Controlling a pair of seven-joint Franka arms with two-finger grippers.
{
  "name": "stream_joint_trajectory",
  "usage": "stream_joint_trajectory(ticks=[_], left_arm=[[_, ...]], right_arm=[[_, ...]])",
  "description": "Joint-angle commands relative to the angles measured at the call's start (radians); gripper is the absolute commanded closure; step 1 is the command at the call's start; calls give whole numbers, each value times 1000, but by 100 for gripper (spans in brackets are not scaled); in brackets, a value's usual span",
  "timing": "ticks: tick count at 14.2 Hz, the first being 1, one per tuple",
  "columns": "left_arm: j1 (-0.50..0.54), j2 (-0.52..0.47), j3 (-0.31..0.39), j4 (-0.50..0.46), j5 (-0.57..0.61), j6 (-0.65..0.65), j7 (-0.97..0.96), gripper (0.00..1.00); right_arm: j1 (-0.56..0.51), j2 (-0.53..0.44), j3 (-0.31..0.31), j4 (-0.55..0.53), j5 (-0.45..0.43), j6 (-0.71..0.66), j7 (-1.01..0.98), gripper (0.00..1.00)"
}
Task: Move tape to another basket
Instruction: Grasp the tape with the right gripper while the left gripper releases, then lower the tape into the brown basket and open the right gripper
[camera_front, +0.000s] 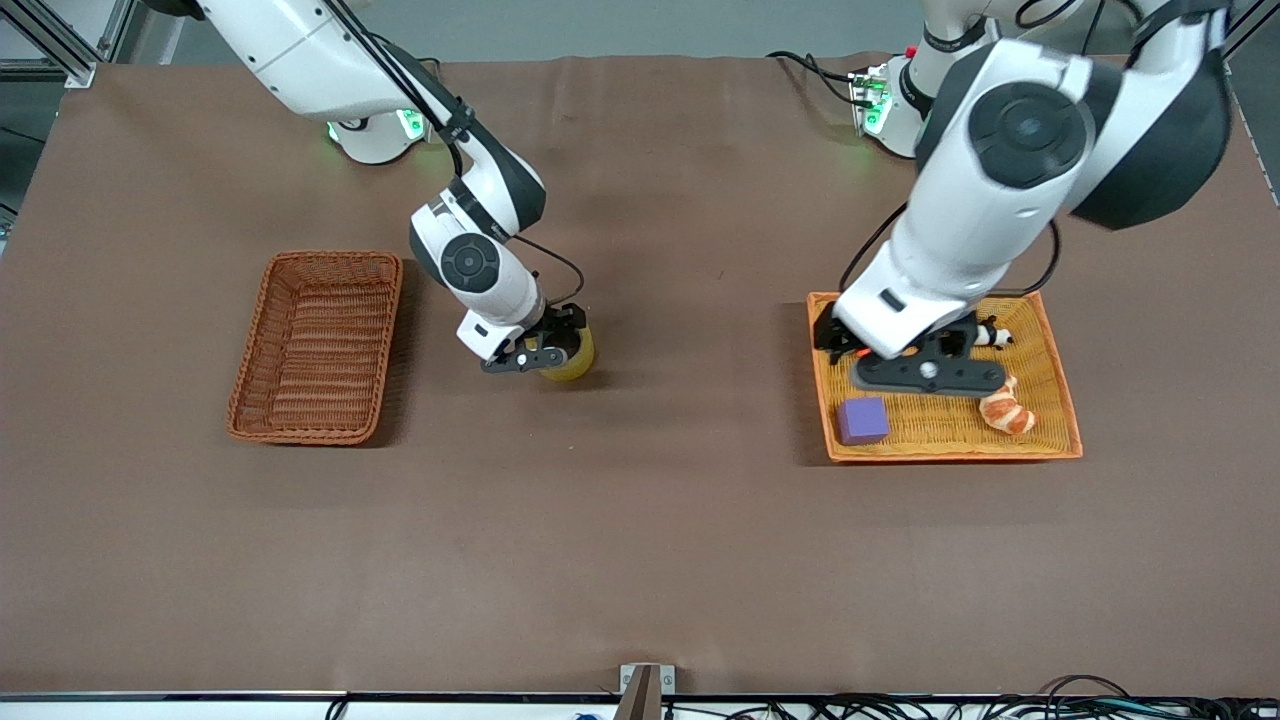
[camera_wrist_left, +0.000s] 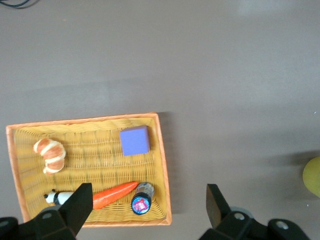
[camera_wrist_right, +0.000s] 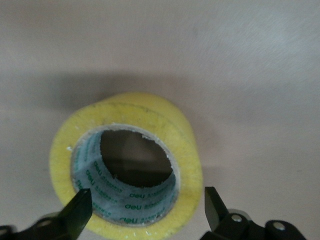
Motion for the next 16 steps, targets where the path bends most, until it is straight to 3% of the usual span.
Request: stream_joint_trajectory(ticks=[1,3,4,7,8,10,11,13,16], left_arm=[[25,-160,13,-164,-21,12,7,0],[29,-246,75,-242,-92,22,18,0],[29,-286,109,-282,-117,23,24,0],[65,-340,122,-352,-121,45,61,0],[93,-351,117,-368,-124,46,97,0],[110,-363,117,-405,-125,67,147,0],[128,-365,115,-408,-125,74,150,0],[147,-348,115,-401,-121,74,170,0],[173,-321,112,-384,-119,72,217,0]], right_arm=[[9,-10,3,-57,-38,40,31,19],[11,3,3,-55,-45,43,31,52],[9,4,3,-57,-45,38,31,55],[11,3,4,-54,-45,31,52,45],[13,3,4,-54,-47,31,58,48],[8,3,4,-48,-47,27,69,90],[2,1,3,-46,-47,23,101,100],[-9,-23,1,-25,-47,-44,123,100],[-76,-155,-5,14,-47,-214,123,100]])
